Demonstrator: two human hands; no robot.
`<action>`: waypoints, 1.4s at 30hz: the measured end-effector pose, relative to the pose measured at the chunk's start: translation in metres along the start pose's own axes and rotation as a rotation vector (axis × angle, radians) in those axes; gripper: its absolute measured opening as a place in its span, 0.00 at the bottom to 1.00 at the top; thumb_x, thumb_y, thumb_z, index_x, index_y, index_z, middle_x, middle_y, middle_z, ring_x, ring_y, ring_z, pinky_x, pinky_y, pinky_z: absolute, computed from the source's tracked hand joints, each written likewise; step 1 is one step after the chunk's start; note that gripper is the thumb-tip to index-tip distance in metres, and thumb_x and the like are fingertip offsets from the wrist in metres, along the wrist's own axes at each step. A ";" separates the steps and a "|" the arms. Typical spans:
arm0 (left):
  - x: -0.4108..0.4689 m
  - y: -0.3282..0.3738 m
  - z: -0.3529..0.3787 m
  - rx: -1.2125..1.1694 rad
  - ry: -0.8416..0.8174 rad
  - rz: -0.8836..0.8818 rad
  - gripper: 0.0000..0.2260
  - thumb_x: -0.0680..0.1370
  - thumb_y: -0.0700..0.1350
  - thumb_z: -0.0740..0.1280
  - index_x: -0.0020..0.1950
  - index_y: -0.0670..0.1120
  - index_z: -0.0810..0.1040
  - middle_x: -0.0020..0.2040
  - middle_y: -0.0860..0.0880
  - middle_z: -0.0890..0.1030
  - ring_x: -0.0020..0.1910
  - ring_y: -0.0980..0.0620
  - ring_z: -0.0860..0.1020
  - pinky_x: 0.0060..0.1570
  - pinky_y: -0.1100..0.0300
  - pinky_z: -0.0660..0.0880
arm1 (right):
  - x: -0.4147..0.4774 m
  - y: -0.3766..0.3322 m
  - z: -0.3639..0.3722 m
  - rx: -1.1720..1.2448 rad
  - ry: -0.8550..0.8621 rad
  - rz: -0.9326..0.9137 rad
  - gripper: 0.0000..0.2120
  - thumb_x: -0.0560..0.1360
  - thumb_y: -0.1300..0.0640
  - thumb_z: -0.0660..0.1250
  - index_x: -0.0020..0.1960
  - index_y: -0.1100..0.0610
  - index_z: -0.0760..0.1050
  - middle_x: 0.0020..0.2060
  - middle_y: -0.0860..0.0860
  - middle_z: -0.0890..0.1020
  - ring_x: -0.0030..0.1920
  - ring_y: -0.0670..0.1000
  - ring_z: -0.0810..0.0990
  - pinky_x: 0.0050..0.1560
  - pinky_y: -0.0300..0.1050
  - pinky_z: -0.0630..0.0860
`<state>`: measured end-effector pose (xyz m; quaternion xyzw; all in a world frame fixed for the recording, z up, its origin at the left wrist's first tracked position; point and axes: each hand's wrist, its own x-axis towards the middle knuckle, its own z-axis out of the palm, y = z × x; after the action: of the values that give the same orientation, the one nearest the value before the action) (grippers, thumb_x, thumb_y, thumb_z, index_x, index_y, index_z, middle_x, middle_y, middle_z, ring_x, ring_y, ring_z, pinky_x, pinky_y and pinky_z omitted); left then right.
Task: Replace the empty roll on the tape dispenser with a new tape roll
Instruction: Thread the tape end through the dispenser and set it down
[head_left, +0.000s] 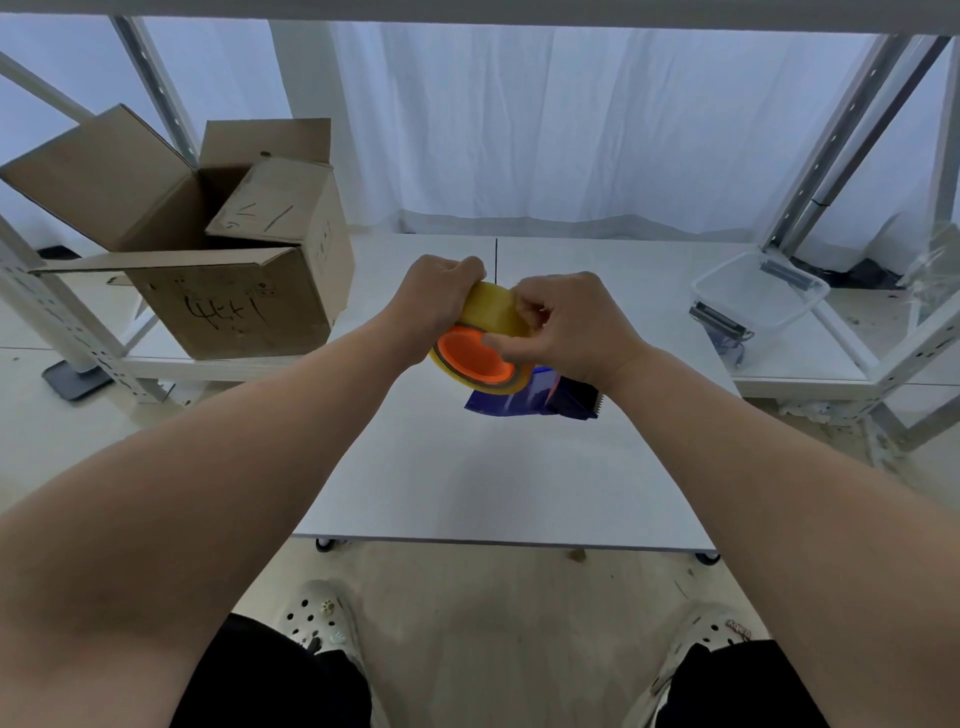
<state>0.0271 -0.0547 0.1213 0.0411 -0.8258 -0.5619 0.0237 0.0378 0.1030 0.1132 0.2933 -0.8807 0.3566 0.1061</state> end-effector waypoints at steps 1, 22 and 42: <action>0.000 0.001 0.000 0.001 0.004 -0.001 0.11 0.77 0.47 0.60 0.38 0.43 0.71 0.35 0.40 0.71 0.34 0.46 0.70 0.36 0.57 0.68 | 0.000 0.000 0.000 0.016 0.001 0.005 0.17 0.65 0.50 0.76 0.35 0.52 0.67 0.29 0.48 0.72 0.31 0.50 0.71 0.35 0.45 0.71; 0.002 -0.005 0.001 0.061 0.020 0.244 0.15 0.80 0.42 0.52 0.44 0.37 0.76 0.36 0.45 0.75 0.40 0.47 0.73 0.44 0.53 0.70 | 0.003 -0.002 -0.004 0.080 0.061 0.047 0.16 0.66 0.48 0.75 0.48 0.52 0.74 0.41 0.53 0.81 0.42 0.53 0.79 0.46 0.50 0.80; 0.005 0.000 0.003 0.106 0.084 0.238 0.16 0.80 0.41 0.51 0.45 0.38 0.77 0.40 0.43 0.76 0.43 0.47 0.74 0.46 0.53 0.72 | 0.004 -0.002 -0.002 0.112 0.071 0.048 0.19 0.67 0.48 0.74 0.54 0.49 0.73 0.45 0.49 0.79 0.45 0.52 0.79 0.47 0.48 0.81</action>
<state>0.0223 -0.0525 0.1197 -0.0326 -0.8517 -0.5085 0.1226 0.0355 0.1015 0.1176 0.2646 -0.8618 0.4181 0.1120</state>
